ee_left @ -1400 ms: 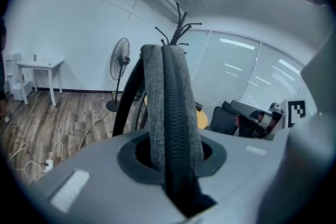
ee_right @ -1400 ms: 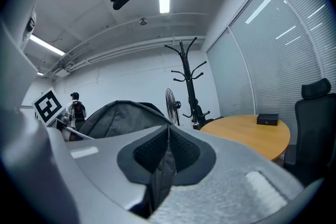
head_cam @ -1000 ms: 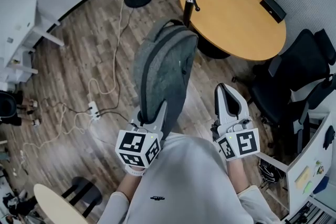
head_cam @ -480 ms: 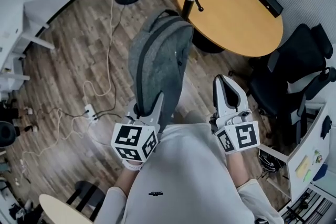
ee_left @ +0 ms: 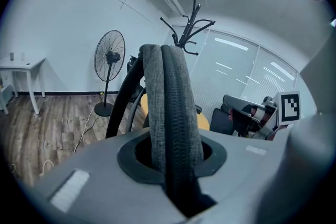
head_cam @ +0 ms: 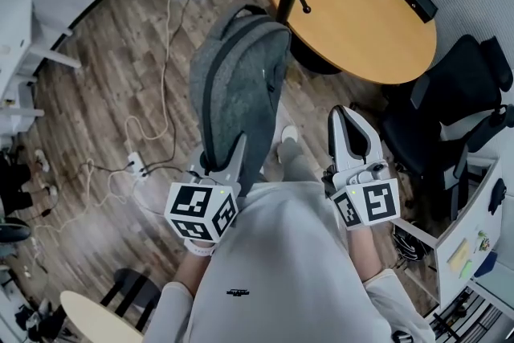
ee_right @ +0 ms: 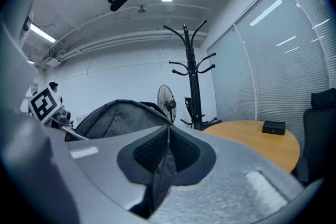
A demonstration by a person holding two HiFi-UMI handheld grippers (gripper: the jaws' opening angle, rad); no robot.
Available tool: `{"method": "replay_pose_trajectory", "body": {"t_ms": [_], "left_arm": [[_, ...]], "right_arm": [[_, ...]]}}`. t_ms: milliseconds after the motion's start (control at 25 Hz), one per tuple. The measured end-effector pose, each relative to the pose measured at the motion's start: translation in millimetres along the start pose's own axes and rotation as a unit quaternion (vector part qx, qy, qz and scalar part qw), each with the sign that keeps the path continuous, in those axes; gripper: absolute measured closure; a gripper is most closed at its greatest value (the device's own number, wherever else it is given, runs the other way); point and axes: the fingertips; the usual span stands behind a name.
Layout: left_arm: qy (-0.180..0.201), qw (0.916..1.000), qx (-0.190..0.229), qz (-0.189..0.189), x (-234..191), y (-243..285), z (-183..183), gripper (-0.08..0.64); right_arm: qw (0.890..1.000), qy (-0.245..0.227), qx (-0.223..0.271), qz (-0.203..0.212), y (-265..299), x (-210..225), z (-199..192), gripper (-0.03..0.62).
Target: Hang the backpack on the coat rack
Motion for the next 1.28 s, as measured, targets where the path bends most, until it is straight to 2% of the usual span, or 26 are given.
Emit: {"method": "replay_pose_trajectory", "body": {"t_ms": [280, 840, 1000, 1160, 1280], "left_arm": [[-0.004, 0.9997, 0.004, 0.022, 7.7, 25.5, 11.2, 0.448], [0.016, 0.9987, 0.038, 0.031, 21.5, 36.5, 39.5, 0.449], [0.036, 0.9980, 0.038, 0.037, 30.0, 39.7, 41.6, 0.449], [0.050, 0.9968, 0.042, 0.046, 40.6, 51.7, 39.1, 0.449], [0.048, 0.9966, 0.040, 0.053, 42.3, 62.0, 35.8, 0.449]], "right_arm": [[1.000, 0.000, 0.008, 0.024, 27.5, 39.8, 1.3, 0.589], [0.991, -0.017, 0.024, 0.128, 95.8, 102.6, 3.9, 0.551], [0.982, -0.031, 0.028, 0.183, 110.8, 104.7, 5.4, 0.499], [0.967, -0.048, 0.032, 0.250, 132.7, 104.5, 5.2, 0.441], [0.958, -0.072, 0.032, 0.275, 150.6, 99.4, 3.2, 0.415]]}}
Point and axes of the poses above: the fingertips, and each gripper's own axes: y forward along the fingers, x to its right, z out of its top, and after that the axes turned 11 degrees about -y, right-handed
